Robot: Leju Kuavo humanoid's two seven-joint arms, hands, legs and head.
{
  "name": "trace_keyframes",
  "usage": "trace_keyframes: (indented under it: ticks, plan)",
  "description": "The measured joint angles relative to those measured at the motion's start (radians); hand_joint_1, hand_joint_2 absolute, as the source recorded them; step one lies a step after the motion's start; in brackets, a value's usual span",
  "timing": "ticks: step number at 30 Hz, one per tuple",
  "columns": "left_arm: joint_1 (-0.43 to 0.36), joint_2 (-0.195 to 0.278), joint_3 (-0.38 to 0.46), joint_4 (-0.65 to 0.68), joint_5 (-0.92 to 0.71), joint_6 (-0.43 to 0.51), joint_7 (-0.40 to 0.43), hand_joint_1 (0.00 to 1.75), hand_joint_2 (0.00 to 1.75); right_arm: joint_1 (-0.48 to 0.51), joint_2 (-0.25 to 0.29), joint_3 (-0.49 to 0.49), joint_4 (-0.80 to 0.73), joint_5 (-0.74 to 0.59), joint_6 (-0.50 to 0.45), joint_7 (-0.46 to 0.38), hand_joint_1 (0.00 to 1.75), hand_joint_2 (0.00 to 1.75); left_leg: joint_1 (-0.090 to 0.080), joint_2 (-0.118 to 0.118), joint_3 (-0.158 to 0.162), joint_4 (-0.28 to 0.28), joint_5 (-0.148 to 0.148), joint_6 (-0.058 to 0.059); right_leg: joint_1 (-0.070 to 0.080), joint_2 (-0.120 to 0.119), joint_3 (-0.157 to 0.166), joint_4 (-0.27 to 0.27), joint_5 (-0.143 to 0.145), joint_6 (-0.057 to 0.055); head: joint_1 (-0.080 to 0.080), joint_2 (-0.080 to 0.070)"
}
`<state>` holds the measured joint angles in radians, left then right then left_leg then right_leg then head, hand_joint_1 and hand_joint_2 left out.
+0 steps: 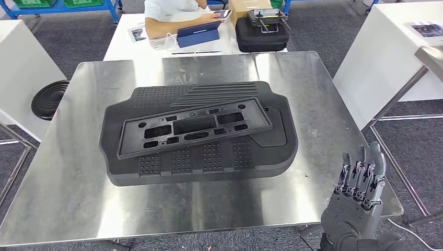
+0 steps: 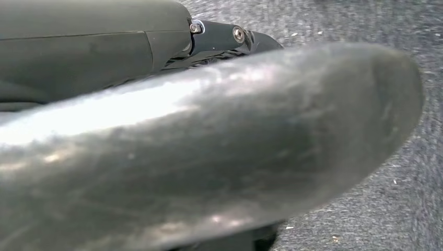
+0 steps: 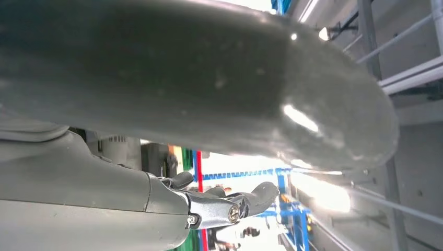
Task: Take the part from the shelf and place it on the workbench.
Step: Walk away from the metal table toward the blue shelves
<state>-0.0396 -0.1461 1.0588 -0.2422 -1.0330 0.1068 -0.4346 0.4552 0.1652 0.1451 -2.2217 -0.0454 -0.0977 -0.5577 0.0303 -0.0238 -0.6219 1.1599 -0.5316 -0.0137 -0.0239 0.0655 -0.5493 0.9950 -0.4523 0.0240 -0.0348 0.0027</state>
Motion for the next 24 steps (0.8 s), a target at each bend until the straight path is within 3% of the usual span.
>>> trace_keyframes:
  ticks: [2, 3, 5, 7, 9, 11, 12, 13, 15, 17, 18, 21, 24]
  plan:
    - [0.000, 0.000, 0.001, 0.000, 0.000, 0.000, 0.000, 0.00, 0.00, 0.000, 0.000, -0.001, 0.000, 0.000, 0.000, 0.000, 0.00, 0.00, 0.000, -0.032, 0.048, -0.108, 0.046, 0.006, 0.004, 0.020, 0.000, 0.003, -0.004, 0.008, 0.001, 0.000]
    - [-0.001, 0.000, 0.001, 0.000, 0.000, -0.001, -0.001, 0.00, 0.00, -0.001, 0.000, -0.002, 0.000, -0.001, 0.000, 0.001, 0.00, 0.00, -0.002, -0.041, 0.056, -0.127, 0.050, 0.010, 0.005, 0.028, -0.002, 0.003, -0.005, 0.013, 0.001, 0.000]
    - [-0.003, -0.001, 0.002, 0.000, 0.002, -0.003, -0.002, 0.00, 0.00, -0.001, 0.000, -0.004, 0.000, -0.003, 0.000, 0.002, 0.00, 0.00, -0.008, -0.027, 0.056, -0.131, 0.051, 0.022, 0.002, 0.039, -0.010, -0.002, -0.003, 0.025, 0.001, 0.000]
    - [-0.004, -0.002, 0.002, 0.000, 0.005, -0.004, -0.004, 0.00, 0.00, -0.002, 0.000, -0.006, 0.000, -0.004, 0.000, 0.004, 0.00, 0.00, -0.008, -0.013, 0.058, -0.139, 0.056, 0.037, 0.003, 0.012, -0.025, 0.020, -0.016, 0.033, 0.003, 0.000]
    - [-0.004, -0.003, 0.003, 0.000, 0.007, -0.005, -0.005, 0.00, 0.00, -0.005, 0.000, -0.007, 0.000, 0.003, -0.002, 0.004, 0.00, 0.00, -0.009, 0.001, 0.057, -0.142, 0.059, 0.049, 0.006, -0.036, -0.072, 0.121, -0.068, 0.028, 0.005, 0.000]
    - [-0.003, -0.003, 0.006, 0.000, 0.007, -0.006, -0.006, 0.00, 0.00, -0.006, -0.001, -0.008, 0.000, 0.014, -0.005, 0.007, 0.00, 0.00, -0.012, 0.017, 0.055, -0.142, 0.058, 0.053, 0.006, -0.053, -0.139, 0.256, -0.123, 0.024, 0.006, 0.000]
    - [-0.003, -0.003, 0.007, 0.000, 0.007, -0.006, -0.006, 0.00, 0.00, -0.006, -0.001, -0.008, 0.001, 0.019, -0.006, 0.009, 0.00, 0.00, -0.013, 0.023, 0.055, -0.142, 0.058, 0.054, 0.006, -0.055, -0.155, 0.290, -0.132, 0.028, 0.006, 0.000]
    - [-0.003, -0.003, 0.009, 0.000, 0.007, -0.006, -0.007, 0.00, 0.00, -0.006, -0.001, -0.008, 0.001, 0.021, -0.007, 0.011, 0.00, 0.00, -0.013, 0.027, 0.055, -0.142, 0.057, 0.054, 0.006, -0.055, -0.151, 0.283, -0.124, 0.035, 0.006, 0.000]
    - [-0.003, -0.005, 0.010, 0.000, 0.007, -0.007, -0.008, 0.00, 0.00, -0.006, -0.002, -0.008, 0.001, 0.024, -0.008, 0.014, 0.00, 0.00, -0.014, 0.031, 0.057, -0.142, 0.057, 0.053, 0.006, -0.060, -0.083, 0.156, -0.075, 0.050, 0.006, 0.000]
    - [-0.004, -0.006, 0.010, 0.000, 0.006, -0.007, -0.010, 0.00, 0.00, -0.006, -0.002, -0.008, 0.001, 0.024, -0.008, 0.018, 0.00, 0.00, -0.019, 0.032, 0.059, -0.141, 0.055, 0.047, 0.010, -0.068, -0.017, 0.027, -0.030, 0.046, 0.005, 0.000]
    - [-0.004, -0.006, 0.011, 0.000, 0.006, -0.007, -0.011, 0.00, 0.00, -0.006, -0.002, -0.009, 0.002, 0.024, -0.008, 0.020, 0.00, 0.00, -0.022, 0.032, 0.060, -0.139, 0.050, 0.047, 0.011, -0.070, 0.000, -0.003, -0.018, 0.041, 0.005, 0.000]
    - [-0.002, -0.006, 0.015, 0.000, 0.005, -0.007, -0.012, 0.00, 0.00, -0.005, -0.001, -0.009, 0.003, 0.024, -0.009, 0.022, 0.00, 0.00, -0.026, 0.032, 0.062, -0.138, 0.049, 0.059, 0.012, -0.067, 0.008, -0.011, -0.006, 0.034, 0.004, 0.000]
    - [-0.002, -0.006, 0.017, 0.000, 0.000, -0.008, -0.011, 0.00, 0.00, -0.003, -0.001, -0.010, 0.003, 0.021, -0.009, 0.023, 0.00, 0.00, -0.024, 0.032, 0.065, -0.145, 0.055, 0.054, 0.014, -0.067, 0.008, -0.010, -0.006, 0.033, 0.004, 0.000]
